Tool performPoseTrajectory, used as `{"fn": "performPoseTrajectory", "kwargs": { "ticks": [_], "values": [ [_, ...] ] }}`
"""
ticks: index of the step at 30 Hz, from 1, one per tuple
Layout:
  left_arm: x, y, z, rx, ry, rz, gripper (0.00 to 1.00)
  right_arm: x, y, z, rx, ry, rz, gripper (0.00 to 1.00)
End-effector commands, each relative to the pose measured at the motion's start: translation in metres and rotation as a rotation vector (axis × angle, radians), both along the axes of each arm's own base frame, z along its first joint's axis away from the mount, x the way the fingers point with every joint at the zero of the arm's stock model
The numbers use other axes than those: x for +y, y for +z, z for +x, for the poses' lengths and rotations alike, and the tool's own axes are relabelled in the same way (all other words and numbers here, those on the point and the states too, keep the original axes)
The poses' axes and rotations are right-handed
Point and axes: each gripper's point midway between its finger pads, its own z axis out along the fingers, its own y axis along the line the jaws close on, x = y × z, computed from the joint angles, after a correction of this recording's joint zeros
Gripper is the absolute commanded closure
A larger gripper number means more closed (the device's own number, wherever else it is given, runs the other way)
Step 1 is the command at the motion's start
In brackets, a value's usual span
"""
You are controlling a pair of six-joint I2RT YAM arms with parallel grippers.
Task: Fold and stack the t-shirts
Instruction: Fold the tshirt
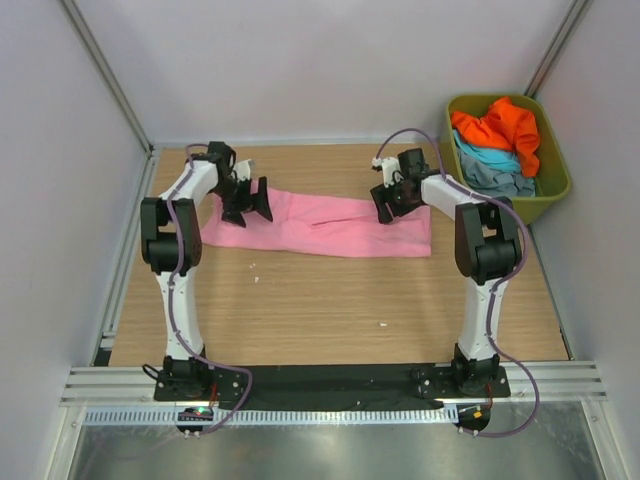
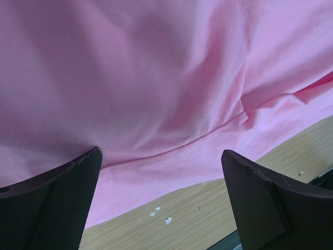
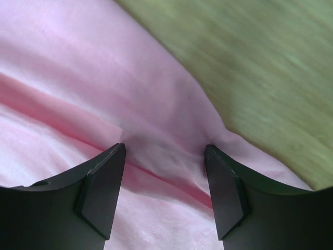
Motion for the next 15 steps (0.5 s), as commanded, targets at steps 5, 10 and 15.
{"fn": "performPoseTrajectory", "kwargs": {
  "ticks": [5,10,15],
  "values": [
    [0.007,-0.039,0.047,-0.040,-0.001,0.049,0.00,-0.004,-0.040,-0.098,0.251,0.042,-0.079,0.32],
    [0.002,-0.030,0.088,-0.140,-0.010,0.051,0.00,0.007,-0.016,-0.124,0.235,0.065,-0.072,0.31],
    [-0.012,-0.034,0.115,-0.196,-0.015,0.025,0.00,0.022,0.000,-0.154,0.215,0.102,-0.048,0.30]
  ]
}}
